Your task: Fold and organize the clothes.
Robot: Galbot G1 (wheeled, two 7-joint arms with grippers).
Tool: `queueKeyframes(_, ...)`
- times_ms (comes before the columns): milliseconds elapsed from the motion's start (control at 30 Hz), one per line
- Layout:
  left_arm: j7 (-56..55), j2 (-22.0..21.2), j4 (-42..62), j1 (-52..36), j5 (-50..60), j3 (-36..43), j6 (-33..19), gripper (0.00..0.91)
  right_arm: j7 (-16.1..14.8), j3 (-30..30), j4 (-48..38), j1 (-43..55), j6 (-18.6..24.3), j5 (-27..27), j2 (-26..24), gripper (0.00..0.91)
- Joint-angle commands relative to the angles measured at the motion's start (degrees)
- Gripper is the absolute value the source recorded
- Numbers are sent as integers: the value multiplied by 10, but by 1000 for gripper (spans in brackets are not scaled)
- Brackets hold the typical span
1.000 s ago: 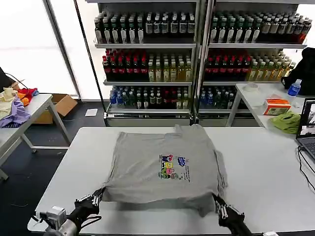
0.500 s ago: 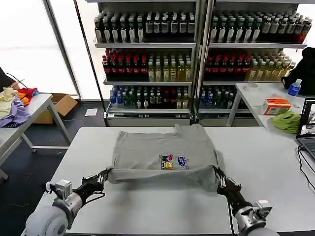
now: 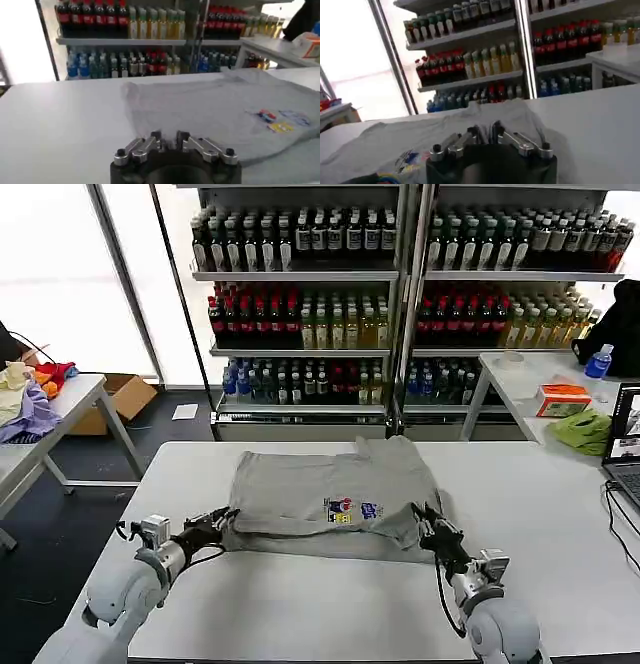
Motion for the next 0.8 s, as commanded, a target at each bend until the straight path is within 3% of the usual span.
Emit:
queueKeyframes(33,-14,16,0,22,5,-50,-1,907,32,17,5,5,-17,-20,0,907)
queueKeyframes(233,-19,1,-76,119,10,-81,-4,907,38,53,54,-79,-5,-57,-4,907)
queueKeyframes(367,-17,-24,-83,158,41,-69,-15,907,70,61,79,-131,-28,-85,3,907)
queueKeyframes(800,-16,-59,-32,123,53,-43,-19,907,107,34,56,-120,-56,-62,26,907)
